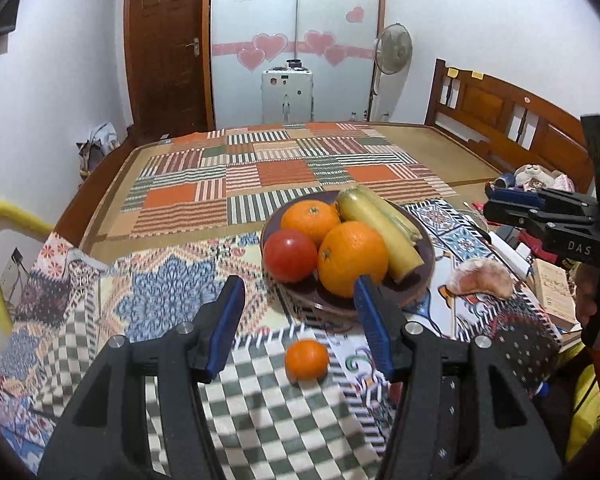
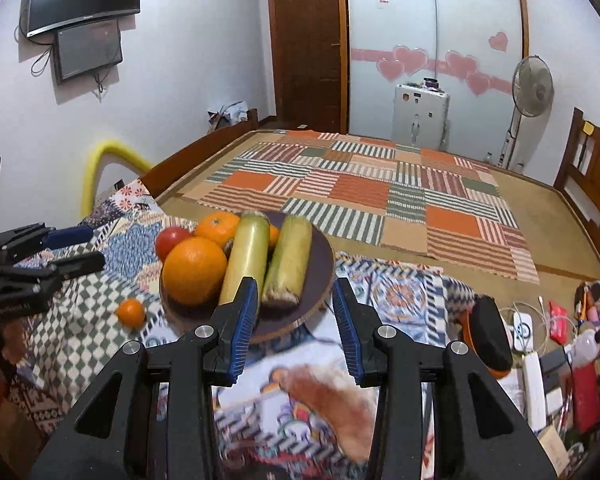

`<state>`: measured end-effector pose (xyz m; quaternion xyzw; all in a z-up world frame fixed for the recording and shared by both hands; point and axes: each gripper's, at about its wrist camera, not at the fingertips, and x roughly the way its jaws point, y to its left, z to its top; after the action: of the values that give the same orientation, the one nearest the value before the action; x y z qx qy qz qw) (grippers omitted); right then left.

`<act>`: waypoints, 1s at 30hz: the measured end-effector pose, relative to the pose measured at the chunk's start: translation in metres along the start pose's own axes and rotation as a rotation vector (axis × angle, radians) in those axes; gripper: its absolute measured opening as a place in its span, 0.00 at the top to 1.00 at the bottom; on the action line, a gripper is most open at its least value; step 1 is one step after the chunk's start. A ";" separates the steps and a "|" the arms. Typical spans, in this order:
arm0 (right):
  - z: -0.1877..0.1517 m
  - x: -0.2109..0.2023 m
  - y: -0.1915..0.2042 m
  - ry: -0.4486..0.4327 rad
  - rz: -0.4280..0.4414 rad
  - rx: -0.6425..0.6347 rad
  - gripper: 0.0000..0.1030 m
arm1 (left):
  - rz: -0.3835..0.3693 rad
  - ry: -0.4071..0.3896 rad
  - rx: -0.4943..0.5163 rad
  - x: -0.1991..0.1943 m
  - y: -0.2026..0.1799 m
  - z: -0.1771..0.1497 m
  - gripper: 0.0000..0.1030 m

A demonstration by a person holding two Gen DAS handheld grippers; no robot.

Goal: Organize fruits
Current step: 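Set the red tomato on the plate and open the left gripper, then grasp the tangerine with the left gripper while the right grasps the pink fruit piece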

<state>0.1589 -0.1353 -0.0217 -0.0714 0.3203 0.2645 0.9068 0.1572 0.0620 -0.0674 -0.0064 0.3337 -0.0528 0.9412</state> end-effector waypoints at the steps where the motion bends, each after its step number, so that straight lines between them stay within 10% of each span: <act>1: -0.004 -0.002 -0.001 0.000 -0.007 0.000 0.61 | 0.000 0.003 -0.003 -0.002 0.000 -0.003 0.45; 30: -0.085 0.022 -0.036 0.171 -0.082 0.007 0.51 | -0.016 0.174 -0.023 0.050 -0.003 -0.050 0.49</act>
<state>0.1458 -0.1822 -0.1035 -0.1036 0.3944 0.2190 0.8864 0.1643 0.0545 -0.1376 -0.0153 0.4146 -0.0567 0.9081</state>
